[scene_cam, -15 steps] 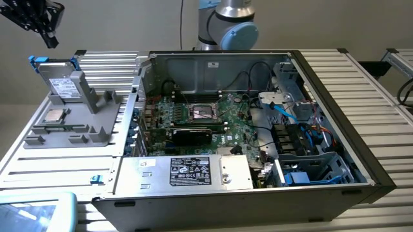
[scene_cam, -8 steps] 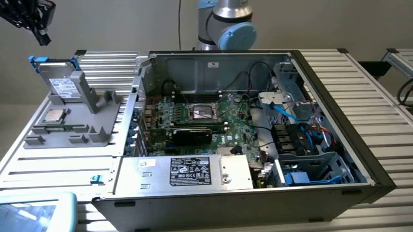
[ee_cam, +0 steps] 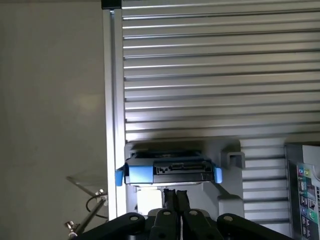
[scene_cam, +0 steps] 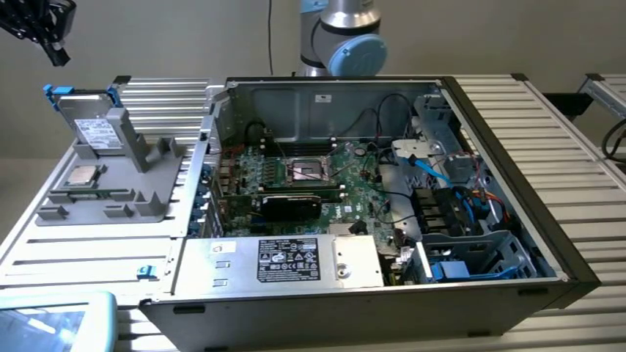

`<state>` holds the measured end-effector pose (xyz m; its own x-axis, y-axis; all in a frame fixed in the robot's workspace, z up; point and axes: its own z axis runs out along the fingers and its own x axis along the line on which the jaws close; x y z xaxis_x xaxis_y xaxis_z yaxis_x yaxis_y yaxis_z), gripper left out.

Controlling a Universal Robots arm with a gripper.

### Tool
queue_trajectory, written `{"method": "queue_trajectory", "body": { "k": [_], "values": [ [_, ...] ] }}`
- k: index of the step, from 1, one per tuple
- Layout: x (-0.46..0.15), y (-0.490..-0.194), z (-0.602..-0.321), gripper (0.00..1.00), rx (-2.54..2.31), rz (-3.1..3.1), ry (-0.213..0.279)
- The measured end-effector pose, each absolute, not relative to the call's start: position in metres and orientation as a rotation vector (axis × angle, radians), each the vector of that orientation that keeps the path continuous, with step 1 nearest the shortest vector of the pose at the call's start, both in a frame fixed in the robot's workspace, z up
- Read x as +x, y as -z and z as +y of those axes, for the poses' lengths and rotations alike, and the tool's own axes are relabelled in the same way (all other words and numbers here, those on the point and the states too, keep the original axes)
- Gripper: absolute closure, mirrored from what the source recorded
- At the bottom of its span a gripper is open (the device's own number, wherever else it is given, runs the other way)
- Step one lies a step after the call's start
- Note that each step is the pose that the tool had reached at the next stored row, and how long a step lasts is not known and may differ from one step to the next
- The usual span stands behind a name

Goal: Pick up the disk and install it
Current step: 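Reach for the disk, then pick up the disk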

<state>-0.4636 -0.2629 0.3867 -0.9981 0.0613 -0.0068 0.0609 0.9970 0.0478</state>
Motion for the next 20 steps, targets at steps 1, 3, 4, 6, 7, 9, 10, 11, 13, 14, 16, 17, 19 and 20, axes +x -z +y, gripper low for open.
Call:
{"method": "queue_trajectory", "body": {
  "k": [1,3,4,6,7,9,10,11,13,14,16,17,19,20],
  "values": [
    [-0.465,-0.387,-0.261,0.89,0.094,3.131,-0.075],
    [-0.468,-0.387,-0.258,0.89,0.092,3.132,-0.075],
    [-0.469,-0.387,-0.256,0.89,0.091,3.133,-0.075],
    [-0.472,-0.387,-0.253,0.89,0.088,3.134,-0.075],
    [-0.474,-0.387,-0.253,0.89,0.087,3.135,-0.075],
    [-0.479,-0.387,-0.251,0.89,0.084,3.138,-0.074],
    [-0.481,-0.387,-0.251,0.89,0.084,3.14,-0.074],
    [-0.482,-0.387,-0.251,0.89,0.083,3.141,-0.074],
    [-0.482,-0.387,-0.251,0.89,0.083,3.143,-0.075],
    [-0.482,-0.387,-0.251,0.89,0.083,3.143,-0.074],
    [-0.482,-0.387,-0.251,0.89,0.083,3.143,-0.074],
    [-0.482,-0.387,-0.251,0.89,0.083,3.143,-0.074],
    [-0.482,-0.387,-0.251,0.89,0.083,3.143,-0.074],
    [-0.482,-0.387,-0.251,0.89,0.083,3.143,-0.074]
  ]
}}
